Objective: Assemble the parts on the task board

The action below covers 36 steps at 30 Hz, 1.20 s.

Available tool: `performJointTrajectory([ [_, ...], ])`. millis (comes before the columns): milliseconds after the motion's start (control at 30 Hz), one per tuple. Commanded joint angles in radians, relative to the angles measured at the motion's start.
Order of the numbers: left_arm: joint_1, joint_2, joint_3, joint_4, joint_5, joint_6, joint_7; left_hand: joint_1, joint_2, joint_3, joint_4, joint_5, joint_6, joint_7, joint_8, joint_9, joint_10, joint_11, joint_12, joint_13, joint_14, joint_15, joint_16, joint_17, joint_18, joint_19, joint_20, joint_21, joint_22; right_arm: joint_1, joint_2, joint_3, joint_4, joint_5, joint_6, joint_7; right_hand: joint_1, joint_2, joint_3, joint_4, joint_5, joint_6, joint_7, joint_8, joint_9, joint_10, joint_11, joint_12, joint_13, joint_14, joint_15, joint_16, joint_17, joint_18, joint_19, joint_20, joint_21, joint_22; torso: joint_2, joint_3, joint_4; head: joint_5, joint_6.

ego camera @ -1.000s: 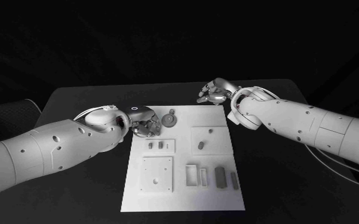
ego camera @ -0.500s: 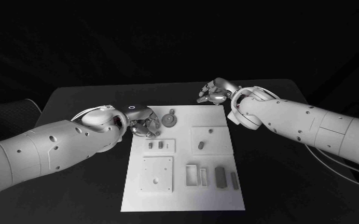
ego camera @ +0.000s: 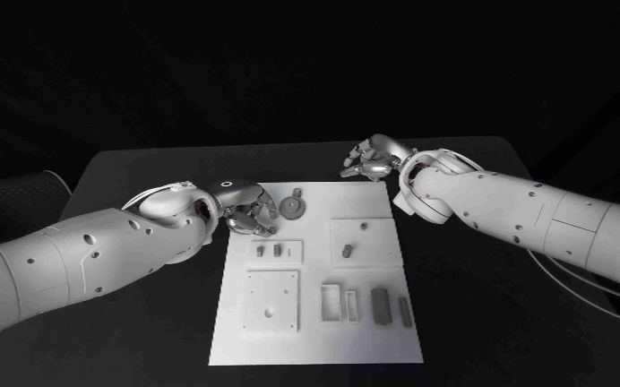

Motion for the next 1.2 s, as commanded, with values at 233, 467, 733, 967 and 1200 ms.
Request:
performJointTrajectory([
  [233, 0.000, 0.005, 0.000, 0.002, 0.014, -0.006, 0.014, 0.002, 0.018, -0.003, 0.000, 0.003, 0.012, 0.005, 0.010, 0.003, 0.002, 0.001, -0.004, 0.001, 0.006, 0.000, -0.003, 0.004, 0.127, 0.003, 0.004, -0.004, 0.008, 0.000, 0.000, 0.000, 0.002, -0.001, 0.008, 0.007, -0.010, 0.001, 0.001, 0.003, 0.003, -0.001, 0.008, -0.004, 0.002, -0.004, 0.000, 0.004, -0.001, 0.003, -0.003, -0.001, -0.001, 0.013, 0.004, -0.006, -0.003, 0.003, 0.000, 0.0004, 0.0005, 0.000, 0.000],
  [467, 0.000, 0.007, 0.000, 0.002, 0.014, -0.014, 0.009, 0.007, 0.029, 0.002, 0.001, 0.004, 0.018, 0.006, 0.014, 0.003, 0.003, 0.001, -0.004, 0.002, 0.008, 0.001, -0.002, 0.008, 0.127, 0.004, 0.004, -0.004, 0.009, 0.000, 0.000, 0.000, 0.002, -0.001, 0.008, 0.006, -0.010, 0.001, 0.001, 0.003, 0.003, -0.001, 0.008, -0.004, 0.002, -0.004, 0.000, 0.004, -0.001, 0.003, -0.003, -0.001, -0.001, 0.013, 0.004, -0.006, -0.003, 0.003, 0.000, 0.0001, 0.0001, 0.000, 0.000],
  [733, 0.000, 0.008, 0.000, 0.003, 0.013, -0.009, 0.008, 0.018, 0.040, 0.010, 0.000, 0.004, 0.027, 0.005, 0.019, 0.004, 0.004, 0.001, -0.004, 0.002, 0.010, 0.001, -0.002, 0.012, 0.127, 0.004, 0.005, -0.004, 0.009, 0.000, 0.000, 0.000, 0.002, -0.001, 0.008, 0.006, -0.010, 0.001, 0.001, 0.003, 0.003, -0.001, 0.008, -0.004, 0.002, -0.004, 0.000, 0.004, -0.001, 0.003, -0.003, -0.001, -0.001, 0.013, 0.004, -0.006, -0.003, 0.003, 0.000, 0.0003, 0.0006, 0.000, 0.000],
  [967, 0.000, 0.006, 0.000, 0.002, 0.013, 0.001, 0.010, 0.024, 0.042, 0.014, -0.002, 0.004, 0.030, 0.005, 0.021, 0.004, 0.004, 0.001, -0.004, 0.002, 0.010, 0.001, -0.002, 0.014, 0.127, 0.004, 0.005, -0.003, 0.010, 0.000, 0.000, 0.000, 0.000, -0.001, 0.009, 0.006, -0.010, 0.001, 0.001, 0.003, 0.003, -0.001, 0.008, -0.004, 0.002, -0.004, 0.000, 0.004, -0.002, 0.003, -0.003, -0.001, -0.001, 0.013, 0.004, -0.006, -0.003, 0.003, 0.000, -0.0005, 0.0000, -0.001, 0.000],
  [1200, 0.000, 0.006, 0.000, 0.002, 0.012, 0.022, 0.007, 0.026, 0.041, 0.015, -0.003, 0.004, 0.030, 0.005, 0.021, 0.004, 0.004, 0.001, -0.004, 0.002, 0.009, 0.001, -0.003, 0.013, 0.127, 0.004, 0.005, -0.003, 0.010, 0.000, 0.001, 0.000, 0.000, -0.001, 0.009, 0.006, -0.010, 0.001, 0.001, 0.003, 0.003, -0.001, 0.008, -0.004, 0.002, -0.004, 0.000, 0.004, -0.002, 0.003, -0.003, -0.001, -0.001, 0.013, 0.004, -0.006, -0.003, 0.003, 0.000, -0.0002, 0.0009, -0.001, 0.001],
])
